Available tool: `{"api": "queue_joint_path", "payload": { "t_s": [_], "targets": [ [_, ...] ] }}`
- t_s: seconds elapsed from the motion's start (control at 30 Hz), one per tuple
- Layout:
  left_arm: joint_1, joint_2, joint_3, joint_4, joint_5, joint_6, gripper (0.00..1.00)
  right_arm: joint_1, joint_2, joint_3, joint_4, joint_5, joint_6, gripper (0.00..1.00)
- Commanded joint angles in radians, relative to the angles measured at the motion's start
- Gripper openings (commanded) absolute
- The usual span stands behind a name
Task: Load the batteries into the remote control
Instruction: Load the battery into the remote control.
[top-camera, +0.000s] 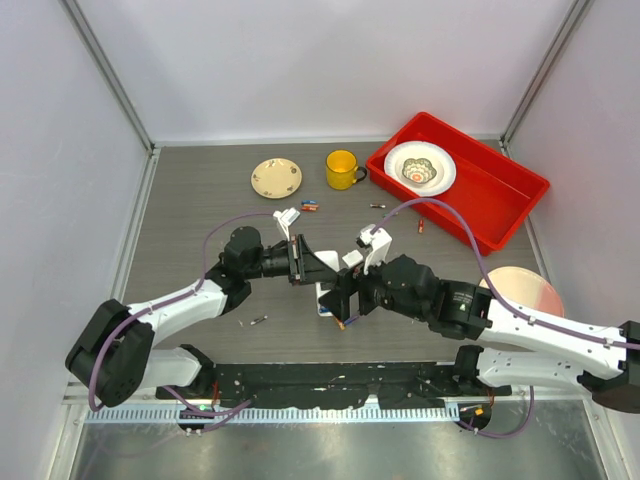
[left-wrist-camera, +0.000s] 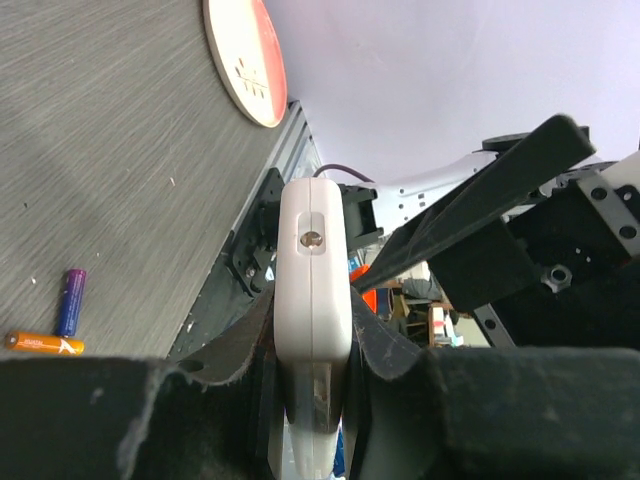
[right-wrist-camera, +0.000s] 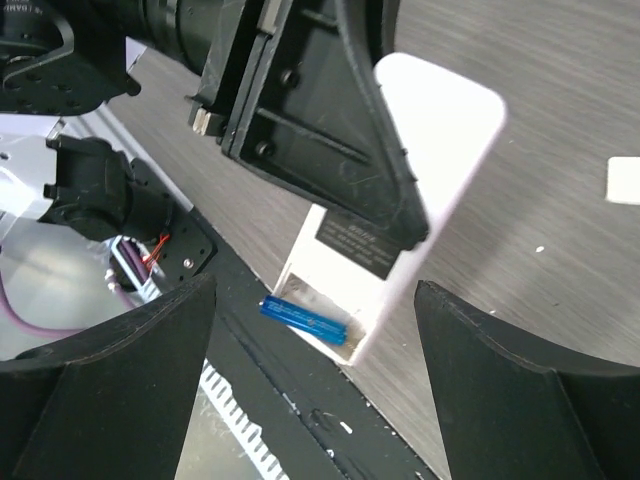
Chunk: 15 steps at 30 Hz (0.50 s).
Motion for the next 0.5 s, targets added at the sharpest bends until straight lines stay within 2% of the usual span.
{"api": "queue_joint_path", "payload": {
  "t_s": [0.0, 0.47],
  "targets": [
    [-0.004, -0.018, 0.017, 0.056, -0.031, 0.015, 0.00, 0.000, 0.035, 0.046, 0.035, -0.104, 0.037, 0.86],
    [-0.004, -0.010, 0.037, 0.058, -0.048, 0.017, 0.00, -0.015, 0.060, 0.040, -0.037, -0.086, 0.028, 0.87]
  ]
}}
